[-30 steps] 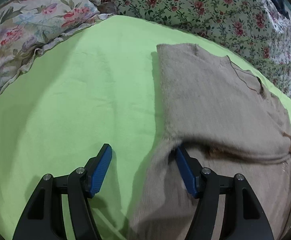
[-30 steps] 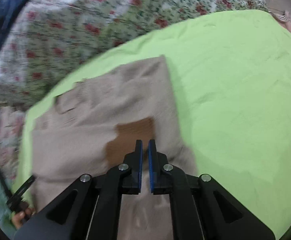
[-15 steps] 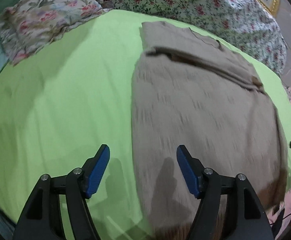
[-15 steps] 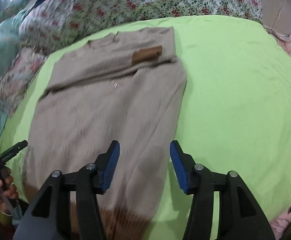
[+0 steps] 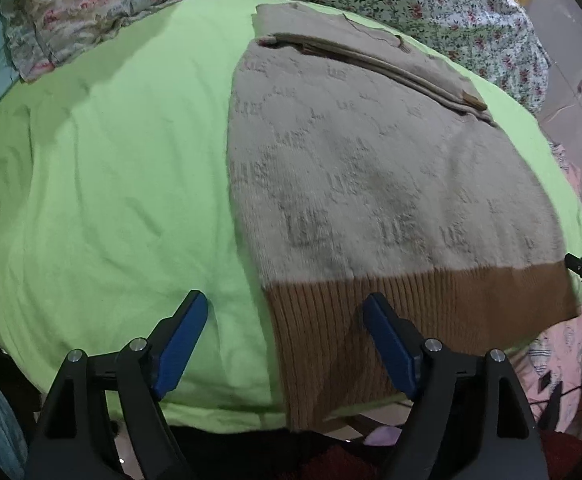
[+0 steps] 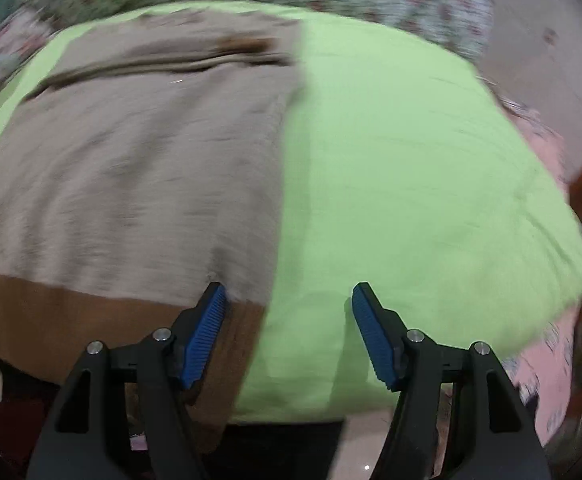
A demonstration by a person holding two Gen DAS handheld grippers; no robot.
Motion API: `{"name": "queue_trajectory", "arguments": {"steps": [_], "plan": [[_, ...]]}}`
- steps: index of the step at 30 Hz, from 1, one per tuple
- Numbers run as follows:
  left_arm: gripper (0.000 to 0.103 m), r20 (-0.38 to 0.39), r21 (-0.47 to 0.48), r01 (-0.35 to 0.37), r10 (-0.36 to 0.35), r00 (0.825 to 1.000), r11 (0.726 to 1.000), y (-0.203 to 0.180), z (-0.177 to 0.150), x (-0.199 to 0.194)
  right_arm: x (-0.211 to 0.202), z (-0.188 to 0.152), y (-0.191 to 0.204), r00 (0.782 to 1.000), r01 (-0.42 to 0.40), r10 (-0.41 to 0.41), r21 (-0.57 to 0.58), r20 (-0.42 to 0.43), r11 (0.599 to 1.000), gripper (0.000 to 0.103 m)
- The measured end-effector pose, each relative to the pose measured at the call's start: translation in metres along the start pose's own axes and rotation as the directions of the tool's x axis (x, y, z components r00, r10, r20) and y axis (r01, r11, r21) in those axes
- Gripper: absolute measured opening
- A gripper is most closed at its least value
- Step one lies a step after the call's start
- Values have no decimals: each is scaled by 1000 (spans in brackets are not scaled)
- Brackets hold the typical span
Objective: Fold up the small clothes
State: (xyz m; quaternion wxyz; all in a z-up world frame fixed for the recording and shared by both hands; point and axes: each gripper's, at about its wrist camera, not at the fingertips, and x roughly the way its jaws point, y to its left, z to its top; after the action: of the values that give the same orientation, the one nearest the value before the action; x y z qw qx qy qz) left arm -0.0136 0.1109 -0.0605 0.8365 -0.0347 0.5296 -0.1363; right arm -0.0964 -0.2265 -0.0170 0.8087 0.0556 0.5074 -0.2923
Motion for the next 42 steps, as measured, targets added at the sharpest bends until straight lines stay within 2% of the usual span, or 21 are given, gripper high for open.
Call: {"name": "queue_trajectory", "arguments": {"steps": [1, 3, 5, 9, 13, 14, 16, 17, 18, 20, 22, 23, 25, 26, 27, 30, 33, 34, 39, 41, 42], "plan": [[82, -1, -3, 17, -17, 1000, 1000, 2, -1, 0, -3, 0, -16, 1000, -17, 18, 43, -1, 999, 66], [83, 1, -9, 64, -64, 998, 998, 6, -3, -1, -6, -3, -43, 990, -139, 138, 135, 15, 981, 66], [83, -2, -23, 109, -109, 994, 994, 12, -2, -1, -4, -7, -60, 951, -306, 306, 213, 32, 928, 66], [81, 2, -61, 198, -199, 980, 978, 19, -1, -2, 10, -14, -63, 889, -448, 458, 269, 27, 853, 67], [61, -7, -78, 253, -255, 967, 964, 17, 2, -2, 8, -22, -57, 845, -526, 532, 280, 60, 803, 69], [52, -21, -95, 309, -313, 950, 946, 16, 3, 1, 10, -23, -55, 820, -562, 568, 288, 73, 775, 69], [45, -54, -123, 381, -390, 919, 916, 14, 3, 11, 17, -26, -55, 757, -638, 647, 313, 89, 703, 67], [38, -58, -119, 376, -384, 921, 919, 12, 3, 15, 22, -27, -52, 738, -657, 669, 319, 88, 683, 67], [33, -53, -109, 362, -369, 928, 926, 11, 3, 16, 25, -29, -50, 732, -663, 675, 323, 89, 676, 63], [23, -49, -119, 368, -376, 925, 922, 16, 4, 17, 27, -30, -48, 724, -671, 685, 318, 85, 670, 45], [21, -51, -158, 404, -416, 908, 901, 25, 4, 19, 35, -33, -51, 686, -699, 725, 340, 67, 630, 29], [21, -55, -184, 429, -445, 894, 884, 29, 6, 23, 38, -36, -50, 664, -716, 745, 337, 59, 612, 26], [21, -61, -199, 449, -468, 881, 871, 32, 9, 27, 42, -35, -46, 651, -727, 758, 322, 43, 607, 18], [15, -61, -185, 449, -466, 883, 874, 31, 11, 28, 42, -36, -44, 642, -736, 766, 314, 41, 600, 16], [6, -57, -166, 439, -453, 890, 883, 29, 12, 27, 43, -35, -40, 630, -745, 775, 310, 39, 590, 12], [5, -35, -116, 414, -420, 907, 903, 23, 11, 18, 41, -31, -37, 618, -761, 784, 297, 59, 577, 9], [5, 13, -117, 429, -431, 902, 896, 32, 1, 3, 36, -40, -54, 643, -743, 762, 304, 75, 597, 7], [4, 19, -128, 437, -439, 898, 890, 37, -1, 3, 38, -44, -61, 640, -742, 765, 320, 76, 589, 7], [4, 62, -177, 479, -476, 877, 860, 48, 3, 0, 38, -44, -64, 605, -769, 791, 326, 92, 550, 7], [4, 96, -154, 494, -485, 869, 856, 46, 10, -13, 29, -37, -64, 568, -803, 813, 302, 130, 513, 7], [4, 109, -146, 500, -488, 866, 854, 46, 14, -18, 26, -34, -65, 563, -808, 815, 299, 139, 507, 7]]}}
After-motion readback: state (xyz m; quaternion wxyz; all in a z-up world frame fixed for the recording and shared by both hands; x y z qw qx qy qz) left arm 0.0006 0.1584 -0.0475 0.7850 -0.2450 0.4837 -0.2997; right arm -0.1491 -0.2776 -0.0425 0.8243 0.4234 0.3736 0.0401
